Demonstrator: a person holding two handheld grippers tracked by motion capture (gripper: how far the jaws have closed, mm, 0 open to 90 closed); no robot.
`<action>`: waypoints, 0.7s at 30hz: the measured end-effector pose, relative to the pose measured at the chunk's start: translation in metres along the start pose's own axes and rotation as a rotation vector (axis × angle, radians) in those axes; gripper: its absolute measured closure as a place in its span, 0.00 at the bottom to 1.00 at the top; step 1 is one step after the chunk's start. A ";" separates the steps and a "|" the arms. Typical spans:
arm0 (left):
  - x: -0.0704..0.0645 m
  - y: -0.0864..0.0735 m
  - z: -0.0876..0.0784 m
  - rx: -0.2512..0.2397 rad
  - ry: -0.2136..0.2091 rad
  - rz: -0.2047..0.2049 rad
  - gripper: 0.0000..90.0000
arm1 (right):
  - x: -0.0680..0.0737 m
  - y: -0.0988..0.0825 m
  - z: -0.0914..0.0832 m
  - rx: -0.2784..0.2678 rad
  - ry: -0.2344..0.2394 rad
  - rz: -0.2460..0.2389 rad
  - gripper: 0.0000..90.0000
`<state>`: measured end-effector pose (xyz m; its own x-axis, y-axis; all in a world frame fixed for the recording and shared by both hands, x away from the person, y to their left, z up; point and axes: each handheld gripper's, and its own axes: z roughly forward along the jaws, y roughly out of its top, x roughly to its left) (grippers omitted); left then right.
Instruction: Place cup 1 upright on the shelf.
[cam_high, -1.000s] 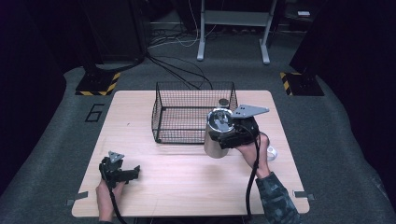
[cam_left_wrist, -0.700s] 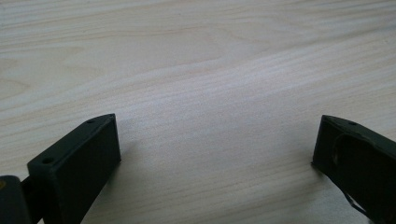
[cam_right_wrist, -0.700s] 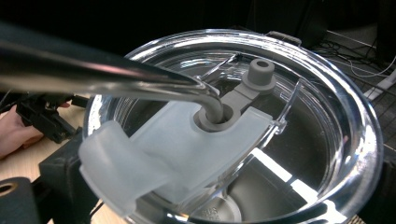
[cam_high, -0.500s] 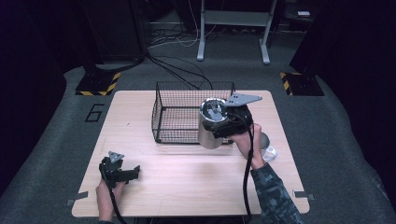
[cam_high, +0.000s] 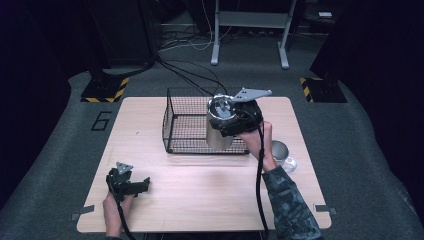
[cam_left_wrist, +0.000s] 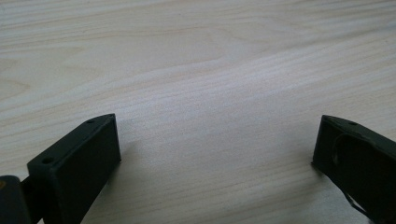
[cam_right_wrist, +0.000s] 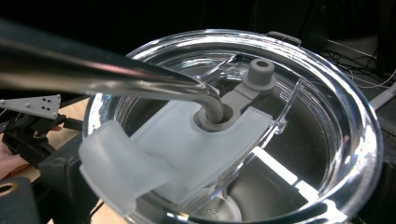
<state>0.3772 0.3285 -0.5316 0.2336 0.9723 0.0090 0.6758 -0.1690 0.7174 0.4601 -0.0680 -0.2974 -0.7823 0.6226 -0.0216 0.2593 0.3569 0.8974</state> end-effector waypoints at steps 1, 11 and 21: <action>0.000 0.000 0.000 0.000 0.000 0.000 0.00 | 0.000 0.002 0.002 -0.001 -0.004 0.002 0.04; 0.000 0.000 0.000 0.000 0.001 -0.001 0.00 | -0.005 0.012 0.015 -0.001 -0.006 0.003 0.04; 0.000 0.000 0.000 0.000 0.001 0.000 0.00 | -0.006 0.018 0.026 0.001 -0.020 0.009 0.04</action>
<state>0.3772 0.3284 -0.5315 0.2328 0.9725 0.0091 0.6759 -0.1686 0.7174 0.4848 -0.0473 -0.2930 -0.7681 0.6400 -0.0222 0.2669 0.3515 0.8973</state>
